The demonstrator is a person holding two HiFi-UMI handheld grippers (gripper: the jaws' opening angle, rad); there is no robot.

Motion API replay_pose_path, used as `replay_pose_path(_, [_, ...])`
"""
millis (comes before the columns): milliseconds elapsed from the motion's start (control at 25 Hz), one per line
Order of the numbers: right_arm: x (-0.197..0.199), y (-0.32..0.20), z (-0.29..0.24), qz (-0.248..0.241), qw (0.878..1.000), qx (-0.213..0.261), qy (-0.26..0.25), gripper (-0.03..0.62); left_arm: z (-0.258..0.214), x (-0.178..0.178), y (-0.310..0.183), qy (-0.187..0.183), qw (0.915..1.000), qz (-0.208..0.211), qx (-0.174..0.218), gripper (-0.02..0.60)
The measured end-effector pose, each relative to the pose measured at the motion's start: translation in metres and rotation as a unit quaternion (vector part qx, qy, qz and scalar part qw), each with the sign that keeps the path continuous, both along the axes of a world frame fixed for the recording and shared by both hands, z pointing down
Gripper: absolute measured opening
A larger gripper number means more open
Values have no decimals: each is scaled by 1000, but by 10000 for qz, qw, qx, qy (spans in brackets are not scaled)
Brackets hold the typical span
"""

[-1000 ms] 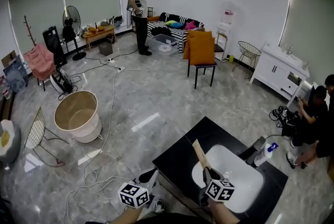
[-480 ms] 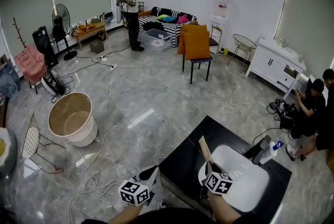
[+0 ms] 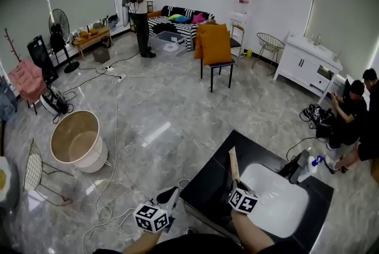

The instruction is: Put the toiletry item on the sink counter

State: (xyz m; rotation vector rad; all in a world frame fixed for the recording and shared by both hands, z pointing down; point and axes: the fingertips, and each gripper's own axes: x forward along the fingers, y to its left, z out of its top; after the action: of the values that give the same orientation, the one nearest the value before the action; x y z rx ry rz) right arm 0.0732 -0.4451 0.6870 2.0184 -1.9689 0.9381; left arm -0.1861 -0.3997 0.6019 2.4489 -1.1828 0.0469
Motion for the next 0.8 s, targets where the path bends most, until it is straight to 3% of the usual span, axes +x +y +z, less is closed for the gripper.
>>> replay_pose_path(440, [-34,-26,31,-59,9978,-407,-529,43,9,-10,-3,-65,9999,-27,-83,0])
replay_pose_path(800, [-42,-34,44,-128,9961,-590,-647,75,13,-15,-2,-108,9997,-143,-147,1])
